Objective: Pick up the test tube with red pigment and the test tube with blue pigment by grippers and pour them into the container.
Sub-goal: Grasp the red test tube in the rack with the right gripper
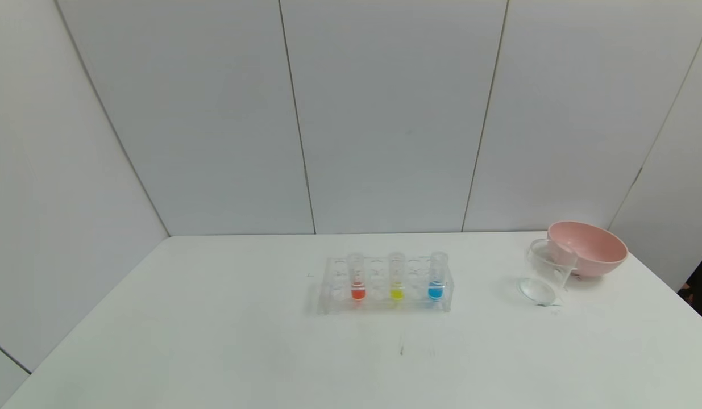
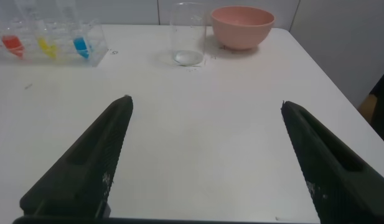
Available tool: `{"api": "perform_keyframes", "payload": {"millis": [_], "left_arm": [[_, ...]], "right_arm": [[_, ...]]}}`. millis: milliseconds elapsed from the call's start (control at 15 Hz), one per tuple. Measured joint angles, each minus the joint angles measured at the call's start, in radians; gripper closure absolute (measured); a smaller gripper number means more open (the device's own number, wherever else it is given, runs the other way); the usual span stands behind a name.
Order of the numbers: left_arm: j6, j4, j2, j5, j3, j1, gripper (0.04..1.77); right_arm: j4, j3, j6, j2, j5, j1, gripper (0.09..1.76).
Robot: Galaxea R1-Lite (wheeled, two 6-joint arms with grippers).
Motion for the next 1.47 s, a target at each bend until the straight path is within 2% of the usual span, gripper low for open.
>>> {"api": "perform_keyframes", "payload": {"millis": [667,933,1267,1467], "left_arm": [[0.000,0.000,0.000,0.000,0.000,0.000,0.05],[0.000,0.000,0.000,0.000,0.000,0.000,0.05],[0.000,0.000,0.000,0.000,0.000,0.000,0.05],[0.000,0.000,0.000,0.000,0.000,0.000,0.05]], "right_arm": [[0.020,-0.005,-0.014,0.000,0.002,0.000,0.14],[0.022,-0.071,-0.011,0.018,0.010,0.000,0.14],[-0.006,-0.197,-0.002,0.176,0.046,0.003,0.14],[-0.093,-0.275,0.011,0.334,0.062,0.006,0.14]]}}
